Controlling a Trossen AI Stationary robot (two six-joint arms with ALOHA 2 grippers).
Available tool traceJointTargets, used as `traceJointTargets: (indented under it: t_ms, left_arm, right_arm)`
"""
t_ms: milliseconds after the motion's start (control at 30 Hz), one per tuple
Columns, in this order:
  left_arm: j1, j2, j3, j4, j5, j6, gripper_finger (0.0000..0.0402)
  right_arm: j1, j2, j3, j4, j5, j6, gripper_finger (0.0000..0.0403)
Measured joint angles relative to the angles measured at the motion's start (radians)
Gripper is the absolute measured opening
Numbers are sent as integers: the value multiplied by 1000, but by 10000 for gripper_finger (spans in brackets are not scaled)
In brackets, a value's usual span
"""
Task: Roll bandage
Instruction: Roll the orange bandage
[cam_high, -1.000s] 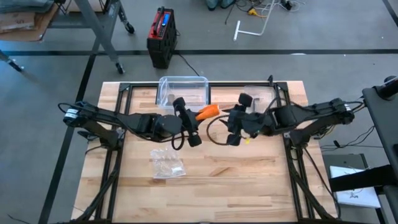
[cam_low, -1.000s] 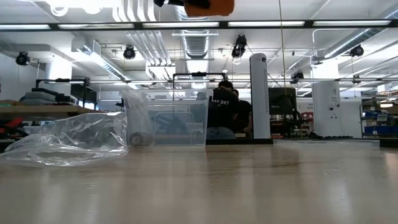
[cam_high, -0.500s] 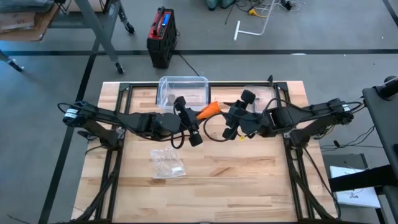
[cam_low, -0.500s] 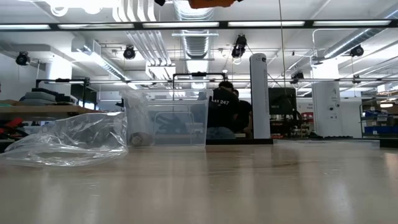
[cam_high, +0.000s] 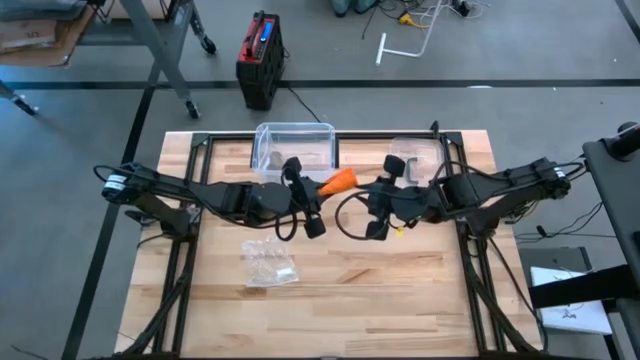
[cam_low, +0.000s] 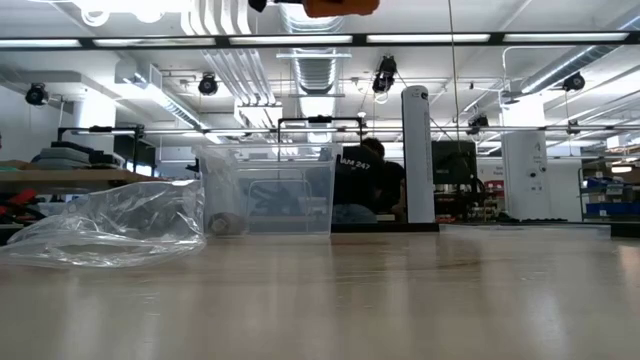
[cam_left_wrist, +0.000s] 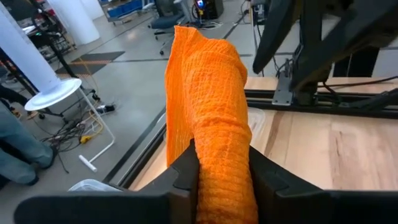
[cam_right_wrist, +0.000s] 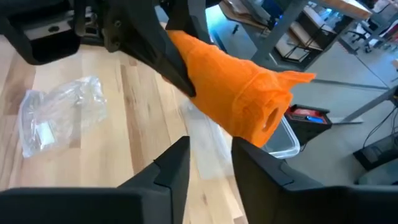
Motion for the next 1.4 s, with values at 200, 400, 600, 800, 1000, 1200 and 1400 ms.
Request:
traceJointTargets:
  t_ms: [200, 400, 600, 800, 1000, 1200, 1400]
  left_arm:
    - [-1, 0, 0, 15, 73, 23, 65]
    - [0, 0, 0, 16, 78, 44, 68]
    - [1, 0, 0, 13, 79, 42, 65]
    - [0, 0, 0, 11, 80, 43, 68]
    - [0, 0, 0, 10, 105, 67, 63]
    - [-7, -3, 0, 0, 140, 127, 67]
    - [-18, -1, -2, -32, 123, 144, 59]
  right_arm:
    - [-9, 7, 0, 7, -1, -31, 67]
    - [-11, 11, 0, 42, 27, -52, 50]
    - [-10, 7, -1, 37, 44, -41, 77]
    - [4, 5, -1, 41, 49, -41, 97]
    - [4, 6, 2, 48, 53, -42, 84]
    - [5, 40, 3, 116, 63, -84, 51]
    - [4, 64, 6, 103, 62, -107, 6]
